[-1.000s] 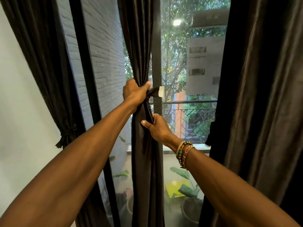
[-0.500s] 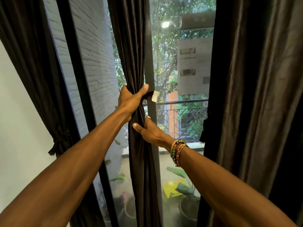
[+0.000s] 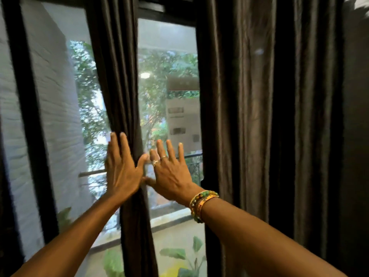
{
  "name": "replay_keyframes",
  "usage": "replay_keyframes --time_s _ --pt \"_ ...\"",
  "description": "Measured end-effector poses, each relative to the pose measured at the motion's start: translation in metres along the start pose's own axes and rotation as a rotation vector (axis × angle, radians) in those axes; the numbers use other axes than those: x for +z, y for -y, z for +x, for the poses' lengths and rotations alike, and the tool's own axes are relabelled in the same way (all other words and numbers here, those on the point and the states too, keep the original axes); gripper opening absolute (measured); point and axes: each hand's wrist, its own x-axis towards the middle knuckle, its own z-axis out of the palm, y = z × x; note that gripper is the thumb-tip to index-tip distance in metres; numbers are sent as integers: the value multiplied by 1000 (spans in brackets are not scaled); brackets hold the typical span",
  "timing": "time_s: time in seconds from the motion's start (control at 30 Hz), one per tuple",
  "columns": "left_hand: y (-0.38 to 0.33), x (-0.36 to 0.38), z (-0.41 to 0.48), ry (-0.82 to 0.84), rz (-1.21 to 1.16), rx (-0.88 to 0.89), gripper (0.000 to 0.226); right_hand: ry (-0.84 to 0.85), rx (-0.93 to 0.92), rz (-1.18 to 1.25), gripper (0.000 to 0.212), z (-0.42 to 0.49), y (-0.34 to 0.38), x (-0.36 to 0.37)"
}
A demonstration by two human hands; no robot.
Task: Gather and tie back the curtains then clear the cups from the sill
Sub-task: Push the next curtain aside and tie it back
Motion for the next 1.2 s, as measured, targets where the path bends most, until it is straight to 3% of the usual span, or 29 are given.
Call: replay_keyframes --time_s 0.23,0.37,0.5,0.73,0.93,1.2 --pt "-26 28 -1 13 197 409 82 -98 -184 -358 71 -19 -74 -41" --pt "-61 37 25 10 256 480 80 -132 -180 -455 72 -20 -123 -57" --pt "-102 53 52 44 196 271 75 -158 -140 -439 71 -17 -177 -69" --pt "-177 105 56 84 -164 -86 53 -125 -85 -346 70 -26 -275 -65" --pt "-239 147 69 11 -226 -93 60 -64 -119 -379 75 -23 -340 -52" --pt "-261 166 112 -104 -221 -162 69 -67 -99 -239 72 -2 -387 -39"
